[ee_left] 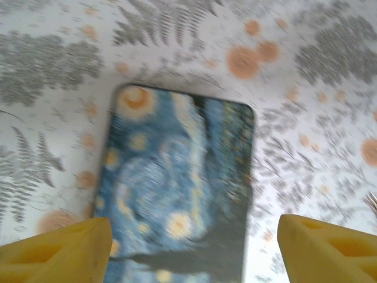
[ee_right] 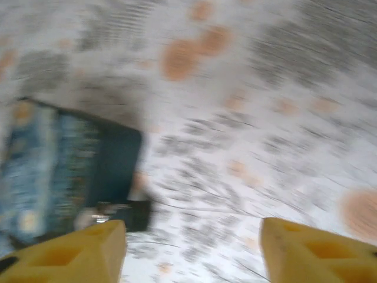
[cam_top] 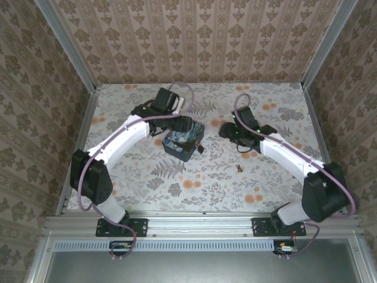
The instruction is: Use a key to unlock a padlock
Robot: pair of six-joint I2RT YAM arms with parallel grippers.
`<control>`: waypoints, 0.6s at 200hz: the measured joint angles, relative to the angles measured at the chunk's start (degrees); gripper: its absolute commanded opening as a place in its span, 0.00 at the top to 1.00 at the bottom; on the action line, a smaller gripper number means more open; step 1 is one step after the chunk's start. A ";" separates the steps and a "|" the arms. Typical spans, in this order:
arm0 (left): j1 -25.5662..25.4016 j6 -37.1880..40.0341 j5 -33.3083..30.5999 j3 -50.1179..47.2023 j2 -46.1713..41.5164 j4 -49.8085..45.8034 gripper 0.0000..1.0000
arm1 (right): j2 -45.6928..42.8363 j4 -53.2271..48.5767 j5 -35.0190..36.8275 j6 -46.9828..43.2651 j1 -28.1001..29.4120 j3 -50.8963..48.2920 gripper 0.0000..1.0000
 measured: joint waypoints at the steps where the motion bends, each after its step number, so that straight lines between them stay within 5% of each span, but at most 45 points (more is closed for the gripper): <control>1: -0.22 -0.02 -0.07 -0.09 -0.07 -0.04 0.25 | -0.15 -0.17 0.02 0.09 -0.13 -0.28 0.45; 48: -12.07 -4.83 -0.68 -5.14 -1.46 -0.68 0.26 | -4.24 -8.17 0.15 0.68 -1.99 -13.00 0.48; 120: -15.98 -8.83 -0.24 -7.61 -1.42 1.11 0.26 | -2.23 -1.79 -4.22 -2.91 -2.01 -17.27 0.57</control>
